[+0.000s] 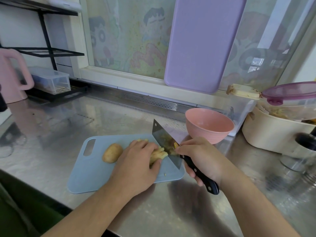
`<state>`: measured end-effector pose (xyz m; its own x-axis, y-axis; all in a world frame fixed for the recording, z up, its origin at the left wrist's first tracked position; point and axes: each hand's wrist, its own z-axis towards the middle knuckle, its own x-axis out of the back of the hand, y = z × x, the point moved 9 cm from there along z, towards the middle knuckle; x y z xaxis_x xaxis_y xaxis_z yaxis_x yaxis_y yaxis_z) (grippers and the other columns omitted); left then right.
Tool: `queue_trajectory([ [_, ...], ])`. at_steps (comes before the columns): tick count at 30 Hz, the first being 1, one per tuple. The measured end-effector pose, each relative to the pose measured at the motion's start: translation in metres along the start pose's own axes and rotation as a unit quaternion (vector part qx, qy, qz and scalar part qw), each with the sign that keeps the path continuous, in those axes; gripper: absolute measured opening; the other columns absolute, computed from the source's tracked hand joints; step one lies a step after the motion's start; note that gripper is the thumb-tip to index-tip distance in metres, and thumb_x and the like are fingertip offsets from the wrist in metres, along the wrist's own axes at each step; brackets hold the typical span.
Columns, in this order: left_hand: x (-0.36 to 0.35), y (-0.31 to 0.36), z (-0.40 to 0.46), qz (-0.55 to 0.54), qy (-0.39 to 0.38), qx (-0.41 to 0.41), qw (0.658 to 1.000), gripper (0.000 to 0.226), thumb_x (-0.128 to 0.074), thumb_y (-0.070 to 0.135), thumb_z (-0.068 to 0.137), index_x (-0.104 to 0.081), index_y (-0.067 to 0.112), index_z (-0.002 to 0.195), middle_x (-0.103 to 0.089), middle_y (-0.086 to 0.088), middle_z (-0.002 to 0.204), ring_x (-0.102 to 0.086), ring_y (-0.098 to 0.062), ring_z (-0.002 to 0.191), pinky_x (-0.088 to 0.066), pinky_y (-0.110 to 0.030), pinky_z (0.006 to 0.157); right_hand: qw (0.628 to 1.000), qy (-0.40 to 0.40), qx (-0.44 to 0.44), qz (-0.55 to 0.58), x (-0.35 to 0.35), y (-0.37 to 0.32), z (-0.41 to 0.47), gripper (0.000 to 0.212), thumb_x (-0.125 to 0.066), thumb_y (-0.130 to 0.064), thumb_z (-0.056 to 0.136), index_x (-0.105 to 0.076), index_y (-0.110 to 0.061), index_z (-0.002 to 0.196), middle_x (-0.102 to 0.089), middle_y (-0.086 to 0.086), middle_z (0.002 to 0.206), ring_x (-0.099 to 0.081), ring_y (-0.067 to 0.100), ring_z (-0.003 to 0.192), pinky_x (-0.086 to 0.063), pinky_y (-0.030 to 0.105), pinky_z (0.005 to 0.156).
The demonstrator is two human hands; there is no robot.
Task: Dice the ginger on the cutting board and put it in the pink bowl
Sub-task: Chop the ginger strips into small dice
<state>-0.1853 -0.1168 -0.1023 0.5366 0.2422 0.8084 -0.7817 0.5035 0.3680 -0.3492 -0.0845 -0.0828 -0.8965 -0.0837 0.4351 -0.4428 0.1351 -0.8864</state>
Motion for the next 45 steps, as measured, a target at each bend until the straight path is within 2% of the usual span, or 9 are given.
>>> queue_trajectory([
  [6,-0.001,0.0023,-0.001,-0.029,-0.02,-0.018,0.999,0.029,-0.064,0.043,0.095,-0.064,0.037,0.123,-0.064,0.022,0.115,-0.047,-0.008,0.115,-0.044,-0.027,0.1,1.0,0.008,-0.003,-0.001,0.0037,-0.0003,-0.001,0.032,-0.055,-0.017,0.097,-0.06,0.006,0.075,-0.051,0.02,0.053,-0.041,0.025,0.034,-0.037,0.026,0.041],
  [11,-0.0015,-0.0002,-0.0004,-0.033,-0.01,-0.012,0.999,0.03,-0.065,0.041,0.095,-0.062,0.035,0.125,-0.063,0.021,0.118,-0.047,-0.008,0.117,-0.044,-0.029,0.102,1.0,0.011,-0.001,0.002,0.0053,-0.0014,-0.0014,0.027,-0.055,-0.017,0.098,-0.062,-0.004,0.076,-0.05,0.02,0.052,-0.04,0.024,0.033,-0.036,0.025,0.041],
  [16,-0.0007,-0.0003,0.0008,-0.006,0.0,-0.011,1.0,0.028,-0.061,0.047,0.096,-0.062,0.036,0.122,-0.064,0.022,0.116,-0.049,-0.009,0.113,-0.045,-0.027,0.098,1.0,0.012,-0.006,-0.002,0.0049,0.0007,-0.0007,0.031,-0.056,-0.017,0.095,-0.059,0.005,0.073,-0.05,0.02,0.052,-0.041,0.025,0.034,-0.037,0.026,0.043],
  [19,0.0012,0.0023,-0.0004,0.014,0.007,-0.013,1.0,0.029,-0.057,0.05,0.095,-0.062,0.038,0.121,-0.065,0.022,0.115,-0.048,-0.009,0.111,-0.044,-0.027,0.096,1.0,0.009,-0.001,0.003,0.003,-0.0008,-0.0013,0.031,-0.056,-0.015,0.095,-0.062,-0.006,0.066,-0.051,0.02,0.052,-0.041,0.024,0.034,-0.037,0.025,0.042],
  [23,0.0026,0.0041,-0.0017,0.05,0.01,-0.01,0.999,0.028,-0.053,0.052,0.093,-0.06,0.039,0.117,-0.064,0.022,0.112,-0.047,-0.011,0.108,-0.04,-0.028,0.093,1.0,0.01,0.0,0.003,0.0047,-0.0008,-0.0006,0.026,-0.055,-0.016,0.097,-0.061,-0.004,0.074,-0.05,0.019,0.051,-0.04,0.024,0.033,-0.036,0.025,0.042],
  [32,-0.0029,-0.0054,0.0036,0.008,-0.002,0.011,1.0,0.027,-0.064,0.036,0.095,-0.065,0.029,0.122,-0.067,0.013,0.116,-0.05,-0.016,0.112,-0.044,-0.033,0.102,1.0,0.013,0.001,0.002,0.0056,-0.0012,-0.0008,0.03,-0.055,-0.018,0.099,-0.061,-0.006,0.072,-0.051,0.018,0.051,-0.041,0.025,0.033,-0.037,0.026,0.042],
  [38,-0.005,-0.0009,0.0021,-0.009,-0.01,-0.005,1.0,0.03,-0.063,0.038,0.097,-0.064,0.029,0.126,-0.066,0.013,0.123,-0.048,-0.017,0.125,-0.039,-0.032,0.112,1.0,0.017,-0.009,-0.001,0.0039,0.0009,-0.0009,0.03,-0.056,-0.017,0.097,-0.064,-0.009,0.069,-0.052,0.018,0.051,-0.042,0.025,0.035,-0.037,0.023,0.042],
  [42,-0.0028,0.0013,0.0004,-0.025,-0.002,-0.014,1.0,0.033,-0.062,0.049,0.094,-0.061,0.033,0.123,-0.061,0.017,0.118,-0.048,-0.012,0.118,-0.042,-0.031,0.105,1.0,0.022,-0.015,0.001,0.0033,0.0029,-0.0002,0.035,-0.056,-0.019,0.099,-0.064,-0.012,0.065,-0.053,0.017,0.052,-0.043,0.025,0.036,-0.037,0.024,0.041],
  [45,0.0003,0.0007,0.0009,-0.044,0.009,-0.016,0.999,0.03,-0.064,0.044,0.096,-0.06,0.034,0.124,-0.059,0.02,0.12,-0.049,-0.009,0.117,-0.044,-0.029,0.101,1.0,0.026,-0.016,0.0,0.0038,0.0031,0.0,0.034,-0.056,-0.019,0.099,-0.063,-0.01,0.067,-0.054,0.017,0.051,-0.042,0.024,0.035,-0.037,0.023,0.041],
])
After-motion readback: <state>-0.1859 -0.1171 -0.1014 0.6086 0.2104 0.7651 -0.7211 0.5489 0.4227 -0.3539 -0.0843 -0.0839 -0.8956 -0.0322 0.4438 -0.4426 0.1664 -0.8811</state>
